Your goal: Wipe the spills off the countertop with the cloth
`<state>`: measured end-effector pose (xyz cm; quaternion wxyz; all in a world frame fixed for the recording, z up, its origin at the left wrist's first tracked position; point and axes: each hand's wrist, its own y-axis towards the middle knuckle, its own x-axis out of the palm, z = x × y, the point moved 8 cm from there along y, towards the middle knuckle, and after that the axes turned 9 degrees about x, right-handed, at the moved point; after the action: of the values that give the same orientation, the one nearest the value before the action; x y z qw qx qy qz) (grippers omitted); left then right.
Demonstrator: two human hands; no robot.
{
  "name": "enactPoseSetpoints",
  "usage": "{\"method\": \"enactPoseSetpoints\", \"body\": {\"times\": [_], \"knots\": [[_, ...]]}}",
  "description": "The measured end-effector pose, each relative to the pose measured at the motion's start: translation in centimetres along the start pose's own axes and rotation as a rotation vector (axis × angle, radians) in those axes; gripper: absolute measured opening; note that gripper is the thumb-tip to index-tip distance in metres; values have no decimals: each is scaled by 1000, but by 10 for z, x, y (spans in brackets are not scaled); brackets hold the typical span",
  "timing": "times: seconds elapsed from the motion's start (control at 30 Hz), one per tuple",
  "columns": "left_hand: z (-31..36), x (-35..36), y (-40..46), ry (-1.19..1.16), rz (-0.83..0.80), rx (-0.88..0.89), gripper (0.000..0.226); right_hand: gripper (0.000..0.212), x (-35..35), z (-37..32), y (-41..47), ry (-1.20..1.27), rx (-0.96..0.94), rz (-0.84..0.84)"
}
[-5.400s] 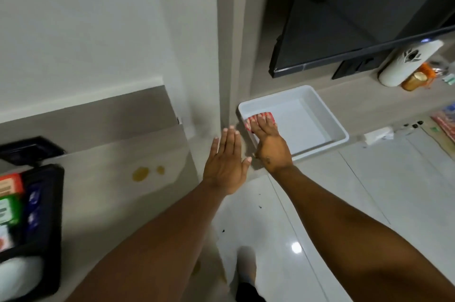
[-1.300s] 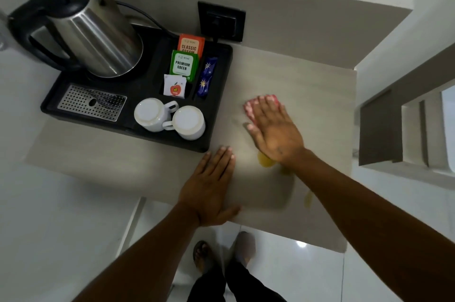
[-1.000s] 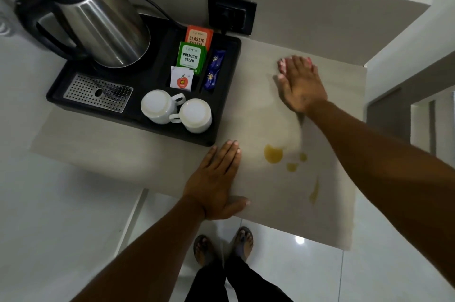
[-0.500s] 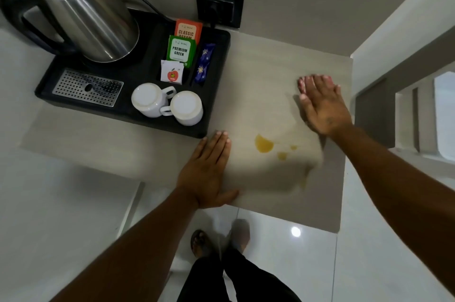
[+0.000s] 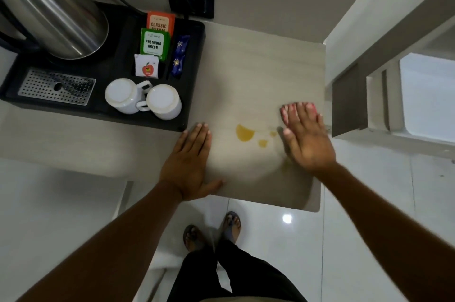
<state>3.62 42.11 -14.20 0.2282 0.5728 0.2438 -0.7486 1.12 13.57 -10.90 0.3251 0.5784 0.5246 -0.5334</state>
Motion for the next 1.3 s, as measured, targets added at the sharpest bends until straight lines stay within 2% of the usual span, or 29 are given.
{"method": "enactPoseSetpoints", "body": {"times": [0.1, 0.2, 0.33, 0.43, 0.57, 0.73, 0.83, 0.93, 1.0, 1.1, 1.23, 1.3], "knots": [[1, -1, -2, -3, -14, -1, 116, 65, 24, -30, -38, -4, 21, -39], [2, -4, -2, -6, -28, -5, 116, 62, 23, -52, -12, -19, 16, -29], [4, -3, -2, 1, -31, 1, 116, 62, 2, -9, 24, -8, 111, -18], [1, -1, -1, -1, -26, -10, 118, 64, 7, 6, -23, 6, 134, 4], [3, -2, -2, 4, -44, -24, 118, 62, 35, -45, -73, 14, 96, -25], [1, -4, -6, 0, -34, -66, 120, 56, 33, -115, 1, -3, -73, -24], [-1, -4, -13, 7, 17, -140, 122, 56, 15, -75, 38, -7, 45, 14], [-2, -2, -15, 14, 46, -138, 121, 60, 9, -26, 17, 13, 146, 35], [-3, -2, -15, 1, 53, -134, 121, 61, 16, -26, -19, 26, 102, 4], [-3, -2, -15, -2, 44, -137, 122, 59, 34, -69, -58, 23, -40, -7], [-2, -4, -15, 27, 40, -129, 121, 55, 42, -136, -20, -15, -209, -22], [-2, -4, -15, 35, 43, -131, 122, 55, 33, -136, 22, -5, -181, -10]]}}
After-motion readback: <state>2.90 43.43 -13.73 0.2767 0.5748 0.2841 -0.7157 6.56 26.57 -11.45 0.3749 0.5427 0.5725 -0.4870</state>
